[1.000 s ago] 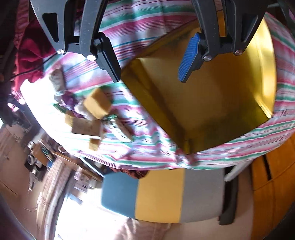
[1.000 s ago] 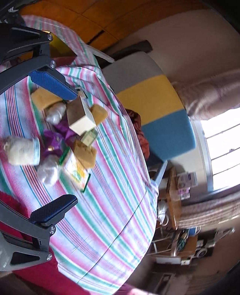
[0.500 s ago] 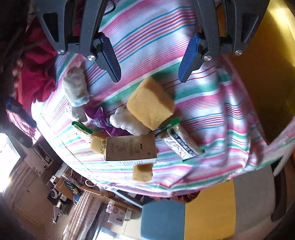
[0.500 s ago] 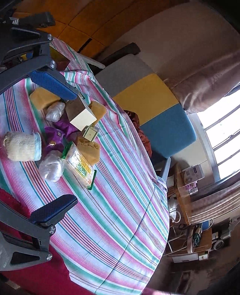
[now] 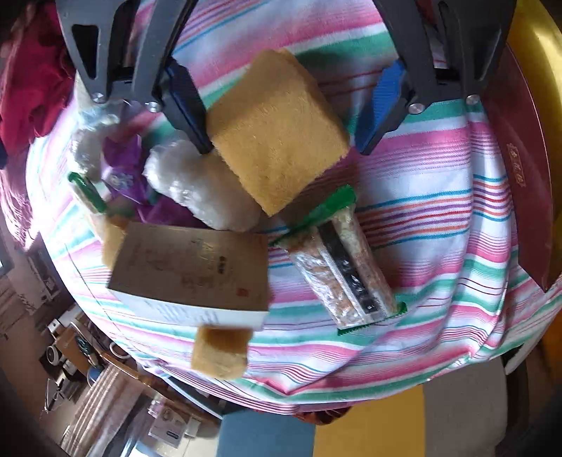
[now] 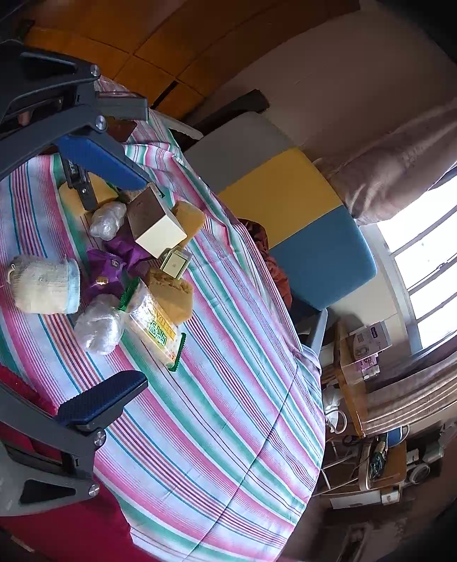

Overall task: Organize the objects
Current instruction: 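Move both tools from the gold box to the item pile, then grasp the yellow sponge with the left gripper while the right grasps the knitted cylinder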

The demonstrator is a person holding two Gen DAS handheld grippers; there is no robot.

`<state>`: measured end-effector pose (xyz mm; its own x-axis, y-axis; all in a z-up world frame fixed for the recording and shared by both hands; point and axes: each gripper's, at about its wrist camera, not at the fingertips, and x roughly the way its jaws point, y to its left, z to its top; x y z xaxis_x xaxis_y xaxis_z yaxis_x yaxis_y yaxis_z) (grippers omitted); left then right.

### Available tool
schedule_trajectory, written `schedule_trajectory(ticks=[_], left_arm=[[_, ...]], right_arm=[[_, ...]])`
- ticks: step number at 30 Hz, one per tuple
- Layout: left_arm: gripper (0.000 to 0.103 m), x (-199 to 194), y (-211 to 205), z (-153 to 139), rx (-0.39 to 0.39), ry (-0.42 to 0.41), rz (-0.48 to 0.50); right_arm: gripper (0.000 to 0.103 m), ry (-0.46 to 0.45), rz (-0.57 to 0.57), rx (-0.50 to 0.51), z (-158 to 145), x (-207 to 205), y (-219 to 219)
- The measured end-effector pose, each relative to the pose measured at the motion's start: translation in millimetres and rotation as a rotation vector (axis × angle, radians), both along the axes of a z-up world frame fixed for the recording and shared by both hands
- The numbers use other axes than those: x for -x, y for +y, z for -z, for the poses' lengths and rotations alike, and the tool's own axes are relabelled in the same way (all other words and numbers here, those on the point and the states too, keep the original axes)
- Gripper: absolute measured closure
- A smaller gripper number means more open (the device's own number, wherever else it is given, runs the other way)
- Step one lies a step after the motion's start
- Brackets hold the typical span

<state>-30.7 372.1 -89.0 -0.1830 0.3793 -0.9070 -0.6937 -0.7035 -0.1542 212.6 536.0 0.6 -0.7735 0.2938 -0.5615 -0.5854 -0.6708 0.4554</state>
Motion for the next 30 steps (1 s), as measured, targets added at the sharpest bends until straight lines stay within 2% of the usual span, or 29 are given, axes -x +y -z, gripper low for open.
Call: schedule_trajectory(ticks=[1,4,12,16,21,24,25,27,29,30], left_arm=[[0.036,-3,-1,-1,-0.011,0.018,0.011],[0.041,-15,-10,-3,-0.03,0.037,0.048],[0.043,-49,-37,-16,-0.081,0.129,0.121],[0.043,-60,-54,-28,-0.121,0.138,0.14],[0.043,-71,-67,-35,-0.148,0.133,0.139],[0.043,-75,-81,-44,-0.166,0.149,0.138],[0.043,-76,-85,-48,-0.174,0.155,0.135],[0.043,-78,-96,-56,-0.19,0.167,0.126],[0.043,-77,-105,-64,-0.209,0.17,0.122],[0.043,-76,-109,-67,-0.218,0.175,0.117]], right_arm=[[0.0,-0.001,-0.002,0.002,0,0,0],[0.0,-0.009,-0.017,0.013,2,3,1],[0.0,-0.071,-0.057,0.04,8,13,1],[0.0,-0.119,-0.096,0.076,14,22,3],[0.0,-0.229,-0.165,0.101,25,40,-1],[0.001,-0.331,-0.232,0.101,35,56,-10],[0.003,-0.374,-0.246,0.092,38,61,-13],[0.017,-0.45,-0.259,0.071,44,69,-18],[0.026,-0.541,-0.27,0.077,55,77,-21],[0.027,-0.582,-0.272,0.087,60,80,-22]])
